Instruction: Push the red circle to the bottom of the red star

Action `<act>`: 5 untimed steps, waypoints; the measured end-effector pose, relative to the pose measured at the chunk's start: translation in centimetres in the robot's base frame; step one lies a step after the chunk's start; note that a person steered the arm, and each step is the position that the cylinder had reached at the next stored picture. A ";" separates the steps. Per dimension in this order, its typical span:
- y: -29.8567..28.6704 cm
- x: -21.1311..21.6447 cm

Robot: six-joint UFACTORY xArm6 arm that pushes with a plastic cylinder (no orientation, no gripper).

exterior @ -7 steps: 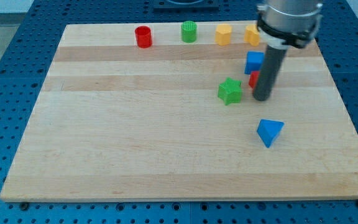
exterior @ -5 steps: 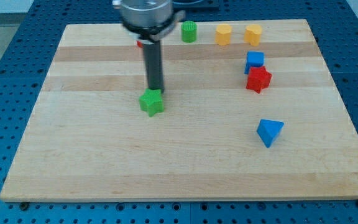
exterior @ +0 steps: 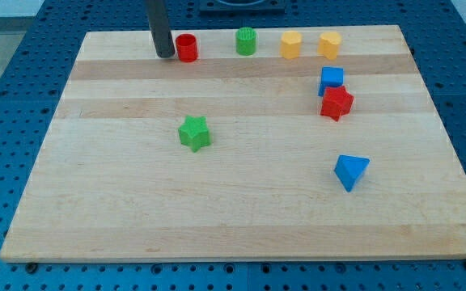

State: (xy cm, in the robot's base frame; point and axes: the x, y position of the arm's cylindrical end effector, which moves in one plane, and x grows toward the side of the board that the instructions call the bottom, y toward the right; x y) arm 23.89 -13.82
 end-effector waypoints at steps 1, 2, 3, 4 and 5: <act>4.0 -2.7; 7.1 2.5; 12.7 9.0; 13.9 11.4; 11.6 9.7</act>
State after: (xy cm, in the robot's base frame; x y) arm 33.56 -2.19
